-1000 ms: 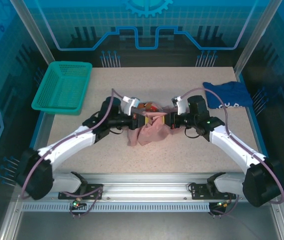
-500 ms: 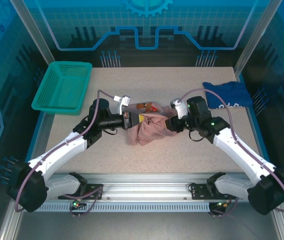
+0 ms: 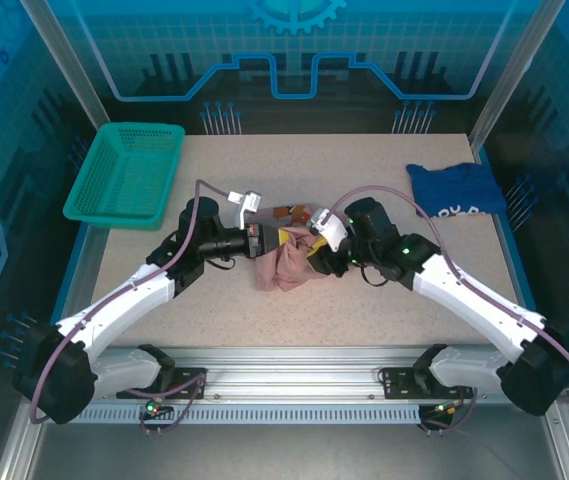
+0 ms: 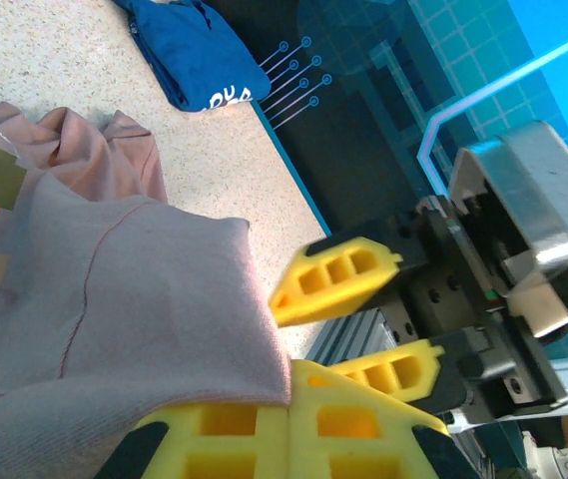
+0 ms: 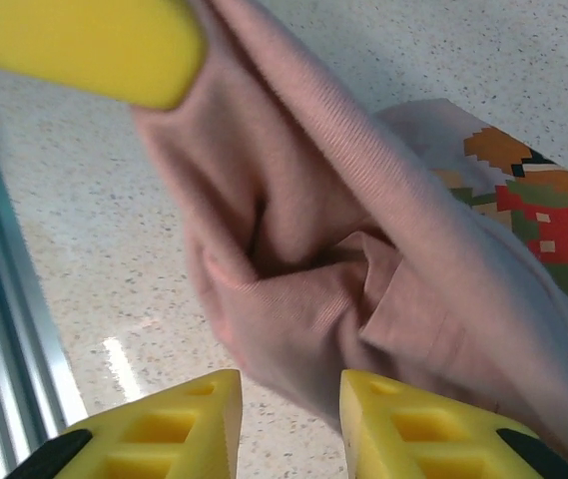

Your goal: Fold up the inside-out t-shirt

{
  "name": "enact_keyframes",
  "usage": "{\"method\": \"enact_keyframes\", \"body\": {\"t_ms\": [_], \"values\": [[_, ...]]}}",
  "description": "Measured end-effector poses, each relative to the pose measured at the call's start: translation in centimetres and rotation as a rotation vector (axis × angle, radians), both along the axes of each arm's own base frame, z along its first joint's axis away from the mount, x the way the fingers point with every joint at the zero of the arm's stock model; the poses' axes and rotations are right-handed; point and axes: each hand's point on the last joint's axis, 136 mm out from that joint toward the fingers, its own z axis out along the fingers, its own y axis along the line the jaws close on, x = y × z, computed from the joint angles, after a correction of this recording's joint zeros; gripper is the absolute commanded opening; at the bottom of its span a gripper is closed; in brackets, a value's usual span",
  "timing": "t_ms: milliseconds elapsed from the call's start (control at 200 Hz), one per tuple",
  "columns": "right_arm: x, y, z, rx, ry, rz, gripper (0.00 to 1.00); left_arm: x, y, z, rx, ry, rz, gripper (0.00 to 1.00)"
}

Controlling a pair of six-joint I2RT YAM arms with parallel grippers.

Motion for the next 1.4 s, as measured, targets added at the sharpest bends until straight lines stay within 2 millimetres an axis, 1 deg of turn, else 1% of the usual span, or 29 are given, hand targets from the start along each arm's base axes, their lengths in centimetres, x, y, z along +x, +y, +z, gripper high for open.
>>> {"method": "enact_keyframes", "body": {"t_ms": [175,320,440,565,660,695,735,835,890,935,965,1050,1131,1286,1341,1401], "values": [[1.8,0.4,-0.4,-0.052,-0.031,-0.015,0.33,0.0,0.0,-0.1,0.002,0.003,0.0,0.0],[2.6,0.5,-0.3,-0.074,-0.053,-0.024,0.34,-0.1,0.0,-0.3,0.008,0.012,0.0,0.0],[3.3,0.4,-0.5,-0.099,-0.064,-0.037,0.37,-0.1,0.1,-0.5,0.012,0.02,0.0,0.0],[3.7,0.3,-1.2,-0.128,-0.064,-0.045,0.41,-0.2,0.1,-0.5,0.013,0.022,-0.001,0.0],[3.9,0.3,-2.0,-0.147,-0.051,-0.046,0.41,-0.2,0.1,-0.5,0.013,0.022,-0.001,0.0],[4.0,0.3,-2.4,-0.153,-0.045,-0.047,0.39,-0.2,0.1,-0.5,0.013,0.022,-0.001,0.0],[4.0,0.4,-2.8,-0.16,-0.038,-0.046,0.35,-0.2,0.1,-0.5,0.013,0.022,-0.001,0.0],[4.1,0.5,-3.3,-0.167,-0.027,-0.045,0.15,-0.2,0.1,-0.5,0.014,0.021,-0.001,0.0],[4.2,0.6,-3.2,-0.157,-0.023,-0.05,0.06,-0.2,0.1,-0.6,0.015,0.022,-0.001,0.0],[4.2,0.7,-3.1,-0.151,-0.022,-0.05,0.01,-0.1,0.2,-0.7,0.017,0.026,0.001,0.0],[4.1,0.7,-3.0,-0.145,-0.02,-0.053,0.0,-0.2,0.2,-0.7,0.019,0.029,0.002,0.0],[3.8,0.6,-2.2,-0.122,-0.018,-0.056,0.0,0.1,0.5,-1.1,0.03,0.041,0.02,0.0],[3.0,0.2,-0.7,-0.068,-0.022,-0.057,0.0,0.8,1.3,-1.6,0.048,0.053,0.065,0.0],[1.0,-2.0,3.4,0.091,-0.026,-0.082,0.0,2.4,3.1,-2.6,0.087,0.079,0.165,0.0],[0.6,-2.6,4.5,0.142,-0.023,-0.086,0.0,2.7,3.5,-2.8,0.098,0.083,0.191,0.0],[0.2,-3.0,5.2,0.187,-0.009,-0.089,0.0,3.0,3.8,-3.2,0.112,0.089,0.214,0.0]]}}
